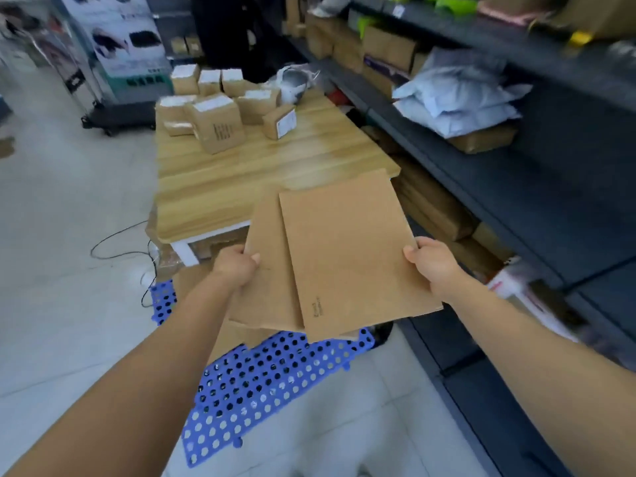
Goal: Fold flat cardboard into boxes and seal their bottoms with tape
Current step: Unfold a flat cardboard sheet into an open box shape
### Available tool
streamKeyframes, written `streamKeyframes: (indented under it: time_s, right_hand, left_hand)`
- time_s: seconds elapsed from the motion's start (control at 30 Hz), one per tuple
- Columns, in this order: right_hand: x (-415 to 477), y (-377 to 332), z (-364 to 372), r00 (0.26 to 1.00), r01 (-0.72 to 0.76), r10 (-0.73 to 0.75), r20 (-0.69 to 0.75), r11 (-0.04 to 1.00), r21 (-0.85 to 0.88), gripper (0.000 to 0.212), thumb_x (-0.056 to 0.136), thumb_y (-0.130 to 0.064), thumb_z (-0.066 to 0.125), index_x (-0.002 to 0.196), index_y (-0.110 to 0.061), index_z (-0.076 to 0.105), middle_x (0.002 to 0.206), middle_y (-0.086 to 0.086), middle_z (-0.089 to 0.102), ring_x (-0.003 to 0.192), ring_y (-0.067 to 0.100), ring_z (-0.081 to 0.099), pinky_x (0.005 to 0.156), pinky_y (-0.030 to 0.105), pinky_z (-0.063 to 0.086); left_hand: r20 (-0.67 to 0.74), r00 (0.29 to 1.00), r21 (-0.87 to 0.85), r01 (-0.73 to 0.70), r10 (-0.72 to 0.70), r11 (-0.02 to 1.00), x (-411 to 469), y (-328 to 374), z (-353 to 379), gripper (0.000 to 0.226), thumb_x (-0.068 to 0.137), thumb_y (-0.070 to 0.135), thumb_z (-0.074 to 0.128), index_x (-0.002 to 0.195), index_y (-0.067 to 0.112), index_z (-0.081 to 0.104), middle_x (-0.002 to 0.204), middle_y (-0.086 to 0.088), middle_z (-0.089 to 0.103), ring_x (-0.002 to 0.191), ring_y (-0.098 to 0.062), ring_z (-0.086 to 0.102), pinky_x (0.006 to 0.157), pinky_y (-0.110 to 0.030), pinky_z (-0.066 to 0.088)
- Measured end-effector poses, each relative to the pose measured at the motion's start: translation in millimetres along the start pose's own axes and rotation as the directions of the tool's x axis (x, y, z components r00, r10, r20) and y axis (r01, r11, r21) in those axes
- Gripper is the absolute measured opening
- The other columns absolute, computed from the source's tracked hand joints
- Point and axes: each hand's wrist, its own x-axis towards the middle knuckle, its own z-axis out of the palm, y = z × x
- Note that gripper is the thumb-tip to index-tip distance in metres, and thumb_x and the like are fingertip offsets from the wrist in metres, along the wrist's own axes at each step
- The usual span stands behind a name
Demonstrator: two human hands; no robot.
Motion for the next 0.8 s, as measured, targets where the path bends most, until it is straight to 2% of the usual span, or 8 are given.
streamKeyframes:
  time_s: [0.17,0.27,0.33,0.43,0.53,0.63,0.7,0.8]
  right_hand:
    - [-51.0,13.4,-54.8,0.961,-0.052,0.086,-0.263,0.99,0.131,0.014,0.099,-0.017,0.047,0.104,-0.018,0.06,0.106,0.005,0.059,0.098,0.023,0.053,0.089,0.035,0.042]
    - [-87.3,34.3,-89.7,0.909,-0.067,0.159,-0.386,0.968,0.241,0.016,0.099,-0.016,0.047,0.104,-0.016,0.063,0.105,0.003,0.063,0.094,0.021,0.057,0.083,0.033,0.043]
    - [-116.3,52.5,-116.2,0.861,-0.077,0.214,-0.461,0.951,0.299,0.019,0.099,-0.018,0.048,0.108,-0.016,0.064,0.109,0.003,0.066,0.098,0.023,0.059,0.089,0.038,0.046]
    - [-165.0,82.7,-159.4,0.764,-0.09,0.291,-0.576,0.932,0.351,0.022,0.098,-0.022,0.048,0.109,-0.016,0.066,0.108,0.004,0.067,0.102,0.026,0.06,0.095,0.043,0.045]
    - [-215.2,116.0,-203.3,0.646,-0.075,0.358,-0.674,0.909,0.411,0.021,0.097,-0.023,0.049,0.106,-0.014,0.066,0.108,0.007,0.067,0.102,0.029,0.06,0.098,0.048,0.045]
    - [-261.6,153.5,-247.1,0.516,-0.05,0.438,-0.736,0.873,0.485,0.029,0.096,-0.025,0.051,0.121,-0.015,0.062,0.116,0.006,0.065,0.105,0.028,0.059,0.098,0.044,0.045]
    - [-291.3,175.7,-272.4,0.441,-0.027,0.48,-0.758,0.852,0.523,0.03,0.096,-0.023,0.05,0.124,-0.014,0.06,0.116,0.007,0.064,0.104,0.027,0.059,0.093,0.039,0.046]
    - [-330.4,202.7,-305.5,0.344,-0.005,0.525,-0.778,0.83,0.558,0.024,0.097,-0.02,0.049,0.117,-0.013,0.062,0.107,0.007,0.065,0.099,0.028,0.06,0.089,0.038,0.047]
  left_hand:
    - [0.278,0.957,0.085,-0.116,0.088,0.99,-5.4,48.1,41.2,0.02,0.097,0.012,0.051,0.114,0.006,0.059,0.114,-0.017,0.064,0.096,-0.032,0.061,0.089,-0.044,0.048]
    - [0.429,0.894,0.121,-0.199,0.129,0.973,-22.5,73.4,80.2,0.024,0.097,0.011,0.052,0.118,0.002,0.058,0.114,-0.018,0.064,0.101,-0.033,0.061,0.085,-0.042,0.048]
    - [0.529,0.836,0.133,-0.255,0.15,0.958,-43.3,88.4,113.7,0.026,0.097,0.011,0.052,0.121,0.002,0.058,0.115,-0.018,0.064,0.103,-0.033,0.061,0.089,-0.045,0.049]
    - [0.666,0.721,0.132,-0.366,0.191,0.921,-85.5,106.5,173.5,0.028,0.098,0.013,0.05,0.124,0.004,0.057,0.116,-0.017,0.063,0.105,-0.034,0.06,0.095,-0.048,0.046]
    - [0.776,0.596,0.114,-0.454,0.206,0.883,-138.4,117.1,234.8,0.024,0.098,0.015,0.051,0.119,0.006,0.058,0.113,-0.013,0.063,0.102,-0.03,0.058,0.095,-0.044,0.045]
    - [0.844,0.489,0.092,-0.536,0.22,0.839,-191.2,120.5,294.9,0.023,0.098,0.015,0.051,0.117,0.008,0.06,0.118,-0.013,0.062,0.108,-0.031,0.057,0.099,-0.046,0.043]
    - [0.869,0.439,0.087,-0.587,0.226,0.805,-227.4,120.2,330.1,0.017,0.097,0.016,0.051,0.11,0.01,0.061,0.116,-0.011,0.062,0.109,-0.031,0.056,0.099,-0.046,0.043]
    - [0.894,0.386,0.089,-0.646,0.225,0.758,-278.6,118.0,375.5,0.01,0.097,0.018,0.052,0.094,0.014,0.061,0.109,-0.008,0.062,0.105,-0.03,0.057,0.096,-0.044,0.044]
